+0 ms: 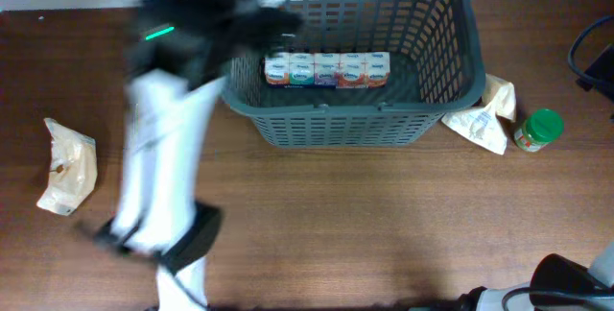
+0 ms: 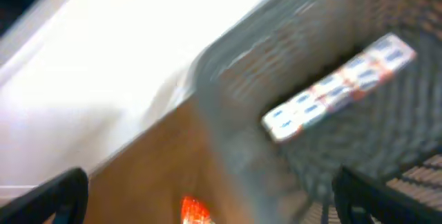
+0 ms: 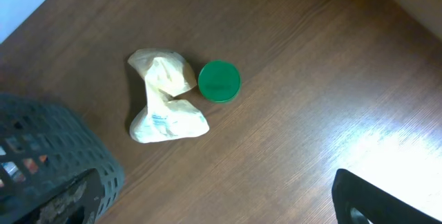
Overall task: Pack container
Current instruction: 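Lift the white box strip into the basket and release it, then grasp the red-capped bread package with the left gripper, then place the bread package into the basket with the left gripper, then grasp the left paper bag with the left gripper, then drop the paper bag into the basket and withdraw the left arm, then reach the right gripper to the green-lidded jar and grasp it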
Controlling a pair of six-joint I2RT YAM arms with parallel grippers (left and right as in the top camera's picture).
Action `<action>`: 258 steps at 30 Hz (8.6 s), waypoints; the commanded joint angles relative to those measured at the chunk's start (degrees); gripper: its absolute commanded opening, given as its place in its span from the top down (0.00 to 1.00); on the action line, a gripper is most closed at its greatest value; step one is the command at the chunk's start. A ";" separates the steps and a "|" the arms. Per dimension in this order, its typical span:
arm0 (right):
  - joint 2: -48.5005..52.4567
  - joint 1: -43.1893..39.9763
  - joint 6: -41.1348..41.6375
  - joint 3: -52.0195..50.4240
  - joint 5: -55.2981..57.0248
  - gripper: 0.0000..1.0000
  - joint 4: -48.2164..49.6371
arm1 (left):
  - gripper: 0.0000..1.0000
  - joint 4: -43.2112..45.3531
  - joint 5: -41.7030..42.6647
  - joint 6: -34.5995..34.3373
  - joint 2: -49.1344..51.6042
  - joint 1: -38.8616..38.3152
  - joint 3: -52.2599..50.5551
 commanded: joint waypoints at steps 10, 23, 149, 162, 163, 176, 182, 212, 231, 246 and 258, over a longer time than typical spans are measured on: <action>0.11 -0.37 0.48 0.37 -0.92 0.01 0.13 | 0.01 -5.57 12.46 -10.95 0.68 29.40 -25.77; 0.20 -0.37 0.48 0.37 -0.92 0.01 0.07 | 0.01 13.68 4.72 -6.99 10.91 35.17 -58.75; 0.20 -0.37 0.46 0.37 -0.90 0.01 -1.90 | 0.01 20.72 12.44 0.72 18.78 58.97 -57.86; 0.20 -0.37 0.46 0.37 -0.90 0.01 -1.90 | 0.98 15.91 10.12 -1.27 24.57 58.66 -56.37; 0.20 -0.37 0.46 0.37 -0.90 0.01 -1.90 | 0.98 14.36 10.14 -1.97 24.55 58.55 -54.60; 0.20 -0.37 0.48 0.37 -0.94 0.01 -3.17 | 0.98 -5.75 20.17 -3.32 21.77 51.56 4.85; 0.20 -0.37 0.48 0.37 -0.92 0.01 -3.61 | 0.98 -0.46 31.45 -2.03 13.81 45.31 11.69; 0.20 -0.37 0.46 0.35 -4.39 0.01 -8.11 | 0.92 17.57 28.41 41.66 21.40 -13.16 -15.56; 1.01 -0.37 0.52 0.09 -3.80 0.00 -2.54 | 0.01 7.17 21.22 -12.20 1.31 14.97 5.01; 8.94 -0.44 6.19 -22.12 8.33 0.01 13.84 | 0.01 -5.77 18.84 -14.75 1.68 37.88 -6.69; 15.96 -1.66 9.55 -27.52 -4.44 0.01 25.38 | 0.01 -5.77 18.84 -14.73 1.66 37.88 -6.86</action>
